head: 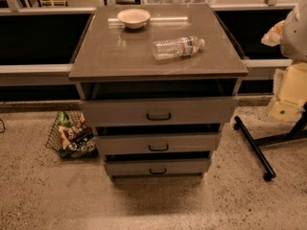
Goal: Open top drawer
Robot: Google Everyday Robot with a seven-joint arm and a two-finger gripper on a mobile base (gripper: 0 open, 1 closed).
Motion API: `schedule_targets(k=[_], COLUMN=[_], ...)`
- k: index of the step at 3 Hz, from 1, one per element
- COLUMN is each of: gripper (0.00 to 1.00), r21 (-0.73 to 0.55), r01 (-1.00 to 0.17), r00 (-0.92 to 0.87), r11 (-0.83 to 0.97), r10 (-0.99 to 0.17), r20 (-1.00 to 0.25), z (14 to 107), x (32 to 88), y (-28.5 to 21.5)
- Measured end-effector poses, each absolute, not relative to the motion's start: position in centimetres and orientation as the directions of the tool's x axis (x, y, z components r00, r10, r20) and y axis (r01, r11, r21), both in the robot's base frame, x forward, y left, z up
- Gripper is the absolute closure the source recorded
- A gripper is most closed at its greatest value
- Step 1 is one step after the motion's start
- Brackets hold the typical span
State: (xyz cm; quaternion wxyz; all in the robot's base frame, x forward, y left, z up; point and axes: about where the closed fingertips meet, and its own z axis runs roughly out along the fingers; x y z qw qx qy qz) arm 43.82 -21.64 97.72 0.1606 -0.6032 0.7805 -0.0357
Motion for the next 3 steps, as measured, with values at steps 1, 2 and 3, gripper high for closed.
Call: schedule_targets(k=[1,2,3], gripper=[0.0,0.0,0.0], r21=[-0.257,-0.247,-0.194], r01=[-0.928,-0.943,-0.973], r00=[-0.219,-0.174,-0.08], r11=[0.271,0.224,0.126], r10=[-0.953,-0.962,-0.97], r20=[-0.211,-0.209,-0.228], z=[97.8,94.2,87.4], x=[43.9,44.9,46.1], y=[-21.6,-20.7,-18.9])
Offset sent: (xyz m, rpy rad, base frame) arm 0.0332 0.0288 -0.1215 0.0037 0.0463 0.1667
